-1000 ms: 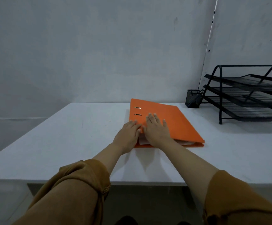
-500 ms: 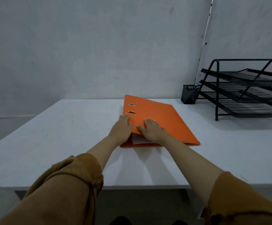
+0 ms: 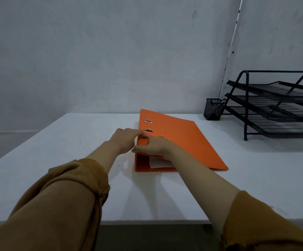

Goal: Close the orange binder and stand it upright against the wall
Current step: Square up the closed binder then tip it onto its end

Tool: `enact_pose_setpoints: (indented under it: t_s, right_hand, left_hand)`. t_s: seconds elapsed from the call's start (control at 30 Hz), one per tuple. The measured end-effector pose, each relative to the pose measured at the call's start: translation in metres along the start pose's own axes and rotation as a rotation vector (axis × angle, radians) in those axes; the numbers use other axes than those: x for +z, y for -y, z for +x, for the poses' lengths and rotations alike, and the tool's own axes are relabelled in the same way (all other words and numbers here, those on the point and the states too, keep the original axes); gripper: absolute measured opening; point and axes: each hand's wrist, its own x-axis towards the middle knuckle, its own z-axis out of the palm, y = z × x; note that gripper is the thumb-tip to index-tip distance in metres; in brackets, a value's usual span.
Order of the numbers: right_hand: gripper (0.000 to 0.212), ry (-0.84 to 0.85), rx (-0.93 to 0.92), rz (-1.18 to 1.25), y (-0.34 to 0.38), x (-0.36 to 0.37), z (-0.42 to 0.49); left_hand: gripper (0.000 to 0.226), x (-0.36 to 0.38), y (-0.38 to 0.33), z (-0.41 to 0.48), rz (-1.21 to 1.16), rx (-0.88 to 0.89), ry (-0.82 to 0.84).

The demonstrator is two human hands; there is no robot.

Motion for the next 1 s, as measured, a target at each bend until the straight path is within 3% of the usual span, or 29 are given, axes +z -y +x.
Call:
enact_pose_setpoints:
  t_s: [0.1,0.23,0.37,0.47,0.6,0.77,0.9,1.0]
  right_hand:
    - [0.090,-0.019,-0.019,0.012,0.004,0.002,0.002]
    - [0.043,-0.025,-0.162,0.056,-0.001,-0.005,0.000]
    - [0.056,0.138,-0.301,0.163,-0.031,-0.022,-0.014]
    - [0.080,0.290,-0.256,0.156,-0.063,-0.042,-0.027]
    - [0.081,0.335,-0.198,0.117,-0.093,-0.067,-0.039]
    - [0.063,0.175,-0.131,0.138,-0.122,-0.094,-0.042]
    - [0.048,-0.257,-0.090,-0.192,-0.132,-0.099,-0.043]
    - [0.044,-0.224,-0.123,-0.317,-0.121,-0.089,-0.040]
  left_hand:
    - [0.058,0.002,0.000,0.002,0.036,0.027,-0.009]
    - [0.058,0.002,-0.006,0.003,0.042,0.013,-0.060]
    - [0.059,-0.002,-0.019,0.001,0.037,0.042,-0.131]
    - [0.055,-0.004,-0.034,0.001,0.017,0.111,-0.167]
    - [0.056,0.003,-0.050,-0.001,-0.087,0.189,-0.218]
    - [0.058,0.020,-0.046,-0.005,-0.182,0.198,-0.225]
    - [0.057,0.023,-0.030,-0.004,-0.154,0.097,-0.138]
    - [0.051,0.026,-0.021,-0.001,-0.159,0.047,-0.091]
